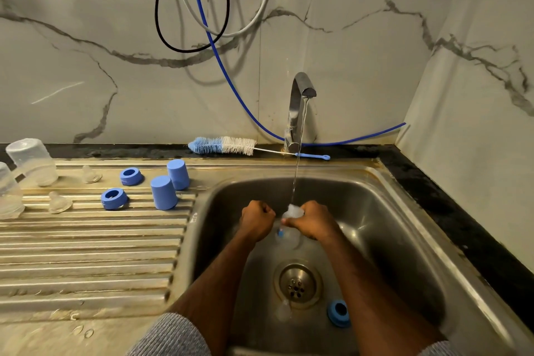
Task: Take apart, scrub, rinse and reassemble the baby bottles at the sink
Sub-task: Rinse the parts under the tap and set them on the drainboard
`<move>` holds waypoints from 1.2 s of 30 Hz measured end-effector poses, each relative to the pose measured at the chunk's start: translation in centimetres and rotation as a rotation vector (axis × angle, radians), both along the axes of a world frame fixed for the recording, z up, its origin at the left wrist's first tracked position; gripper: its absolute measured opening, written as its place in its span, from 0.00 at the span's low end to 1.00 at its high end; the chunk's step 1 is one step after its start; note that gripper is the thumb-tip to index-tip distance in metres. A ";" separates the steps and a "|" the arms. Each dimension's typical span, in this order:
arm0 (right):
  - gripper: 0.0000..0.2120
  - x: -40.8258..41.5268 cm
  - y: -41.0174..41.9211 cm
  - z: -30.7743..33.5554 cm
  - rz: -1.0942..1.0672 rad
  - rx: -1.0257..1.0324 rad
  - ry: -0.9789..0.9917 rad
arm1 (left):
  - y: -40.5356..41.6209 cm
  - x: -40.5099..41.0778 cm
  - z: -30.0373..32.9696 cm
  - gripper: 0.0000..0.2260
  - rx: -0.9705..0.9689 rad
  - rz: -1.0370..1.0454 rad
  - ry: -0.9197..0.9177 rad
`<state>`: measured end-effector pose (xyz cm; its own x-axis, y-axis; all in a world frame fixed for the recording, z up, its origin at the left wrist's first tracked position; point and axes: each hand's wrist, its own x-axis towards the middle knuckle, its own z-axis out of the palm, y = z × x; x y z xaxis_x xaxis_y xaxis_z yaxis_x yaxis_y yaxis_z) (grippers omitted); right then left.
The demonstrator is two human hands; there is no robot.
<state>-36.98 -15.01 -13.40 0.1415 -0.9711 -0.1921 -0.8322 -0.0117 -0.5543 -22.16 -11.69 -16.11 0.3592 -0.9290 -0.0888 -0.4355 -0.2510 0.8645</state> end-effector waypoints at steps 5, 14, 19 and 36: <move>0.23 0.2 0.0 0.0 -0.012 -0.004 -0.067 | 0.0 -0.1 0.0 0.06 0.020 -0.009 -0.009; 0.34 0.2 0.4 0.1 0.023 0.075 -0.273 | 0.5 -0.4 0.5 0.07 0.049 -0.077 -0.033; 0.31 -0.5 0.7 0.4 -0.066 0.060 -0.374 | 0.8 -0.5 0.8 0.07 0.057 -0.089 -0.015; 0.25 -1.1 2.9 2.1 0.321 0.113 0.214 | 4.5 0.7 4.1 0.06 0.040 -0.202 -0.180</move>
<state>-38.13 -12.08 -11.29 0.3798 -0.8549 -0.3534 -0.8930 -0.2391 -0.3812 -21.48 -7.16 -11.97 0.1800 -0.9806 -0.0782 -0.6262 -0.1755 0.7597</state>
